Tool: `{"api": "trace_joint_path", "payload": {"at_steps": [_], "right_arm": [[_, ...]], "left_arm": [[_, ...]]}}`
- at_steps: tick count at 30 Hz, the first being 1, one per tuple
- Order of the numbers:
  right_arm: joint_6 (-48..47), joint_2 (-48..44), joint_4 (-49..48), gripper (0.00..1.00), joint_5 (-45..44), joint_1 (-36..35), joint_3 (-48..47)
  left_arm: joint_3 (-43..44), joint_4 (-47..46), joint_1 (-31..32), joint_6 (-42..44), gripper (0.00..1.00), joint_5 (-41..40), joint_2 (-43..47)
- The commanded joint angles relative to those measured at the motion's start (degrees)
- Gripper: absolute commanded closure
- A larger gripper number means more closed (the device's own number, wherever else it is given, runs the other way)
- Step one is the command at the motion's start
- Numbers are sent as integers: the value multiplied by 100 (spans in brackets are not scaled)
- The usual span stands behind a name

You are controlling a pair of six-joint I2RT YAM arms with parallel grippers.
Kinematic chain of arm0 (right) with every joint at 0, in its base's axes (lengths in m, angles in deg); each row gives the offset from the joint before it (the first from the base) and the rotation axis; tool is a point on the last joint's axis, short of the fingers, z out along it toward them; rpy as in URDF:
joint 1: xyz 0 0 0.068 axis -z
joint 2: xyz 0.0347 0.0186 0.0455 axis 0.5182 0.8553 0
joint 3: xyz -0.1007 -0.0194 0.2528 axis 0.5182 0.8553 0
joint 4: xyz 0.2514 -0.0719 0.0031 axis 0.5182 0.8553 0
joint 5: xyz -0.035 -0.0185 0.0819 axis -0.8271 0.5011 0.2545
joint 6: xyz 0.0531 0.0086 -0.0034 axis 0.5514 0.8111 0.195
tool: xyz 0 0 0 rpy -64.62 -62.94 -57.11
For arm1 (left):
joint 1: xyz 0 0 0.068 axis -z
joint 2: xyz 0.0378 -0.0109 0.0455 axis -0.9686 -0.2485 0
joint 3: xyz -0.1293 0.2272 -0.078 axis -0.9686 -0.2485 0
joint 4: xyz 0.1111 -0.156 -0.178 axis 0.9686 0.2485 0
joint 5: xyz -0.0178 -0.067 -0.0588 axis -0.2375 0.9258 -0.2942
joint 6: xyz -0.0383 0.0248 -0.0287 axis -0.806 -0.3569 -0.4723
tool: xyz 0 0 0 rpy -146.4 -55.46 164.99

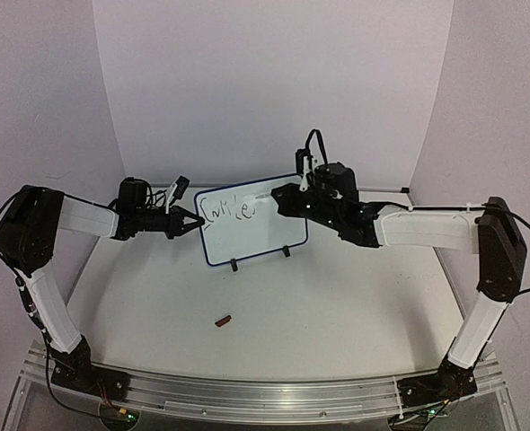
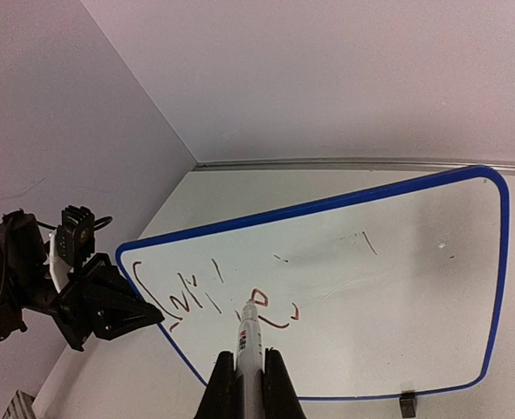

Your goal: Write a sentence on the whiteboard

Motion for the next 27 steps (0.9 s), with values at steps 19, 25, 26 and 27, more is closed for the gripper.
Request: {"api": "trace_joint_path", "payload": {"at_steps": [19, 25, 26, 27], "right_arm": [[-131, 406, -55, 100, 165, 349, -333], [-101, 472, -81, 100, 19, 362, -378], [-98, 487, -81, 100, 16, 366, -388], [-100, 499, -81, 100, 16, 370, -400]], "left_arm": [[34, 408, 37, 404, 100, -607, -67], [38, 420, 46, 423, 100, -621, -67], [43, 424, 42, 425, 100, -624, -70], [44, 425, 42, 421, 100, -622, -74]]}}
